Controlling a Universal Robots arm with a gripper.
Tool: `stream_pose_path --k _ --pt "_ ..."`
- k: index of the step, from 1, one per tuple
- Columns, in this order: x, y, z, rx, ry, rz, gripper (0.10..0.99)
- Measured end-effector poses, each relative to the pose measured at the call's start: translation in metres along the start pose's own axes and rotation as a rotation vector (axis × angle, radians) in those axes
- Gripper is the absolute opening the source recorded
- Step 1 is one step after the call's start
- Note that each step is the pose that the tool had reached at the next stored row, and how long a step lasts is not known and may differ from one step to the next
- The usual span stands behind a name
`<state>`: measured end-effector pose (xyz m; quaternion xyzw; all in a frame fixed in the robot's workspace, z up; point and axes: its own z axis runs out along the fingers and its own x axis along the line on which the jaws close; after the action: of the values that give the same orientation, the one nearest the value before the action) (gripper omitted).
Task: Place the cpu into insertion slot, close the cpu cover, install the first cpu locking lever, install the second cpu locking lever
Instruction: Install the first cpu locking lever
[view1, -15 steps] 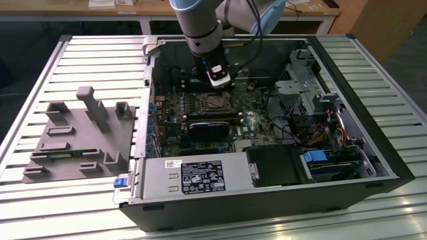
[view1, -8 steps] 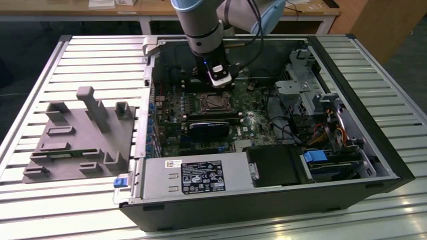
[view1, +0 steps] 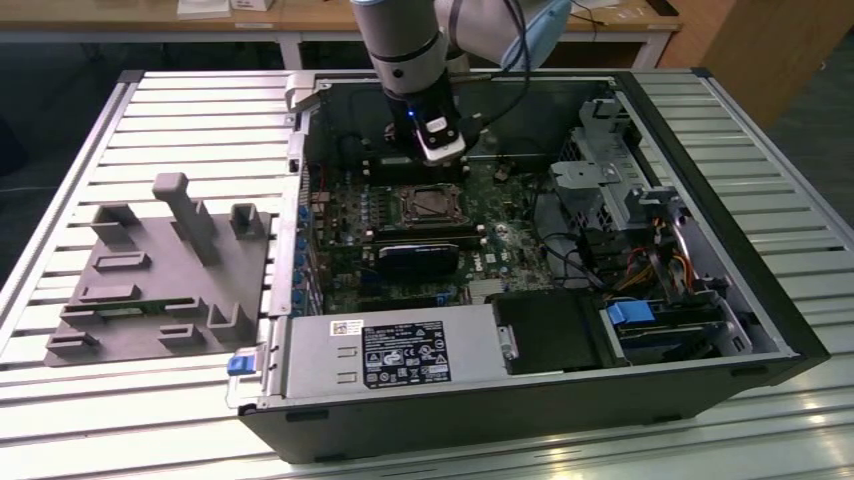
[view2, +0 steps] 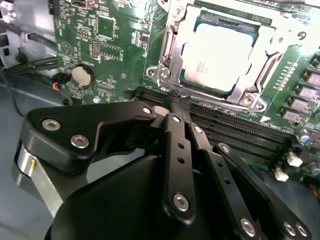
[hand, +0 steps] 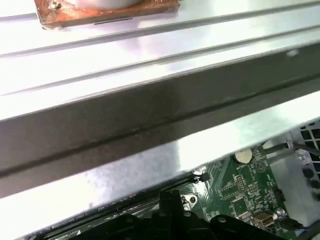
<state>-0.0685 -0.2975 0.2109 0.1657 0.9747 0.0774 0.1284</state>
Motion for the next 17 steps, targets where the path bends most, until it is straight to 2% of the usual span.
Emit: stream_pose_path --k 2,7,8,9,12,17 --pt "-0.0007 0.0006 -0.0029 0.000 0.0001 0.000 0.102" --pt "-0.0007 0.0007 -0.0031 0.000 0.0004 0.000 0.102" --pt "-0.0009 0.0007 -0.0030 0.002 0.0051 0.001 0.102" --pt "-0.0011 0.0007 -0.0029 0.006 0.0162 0.002 0.102" --pt "-0.0023 0.0011 -0.0019 0.025 0.0645 0.007 0.102" --pt "-0.0065 0.0024 -0.0004 0.064 0.1455 0.015 0.102"
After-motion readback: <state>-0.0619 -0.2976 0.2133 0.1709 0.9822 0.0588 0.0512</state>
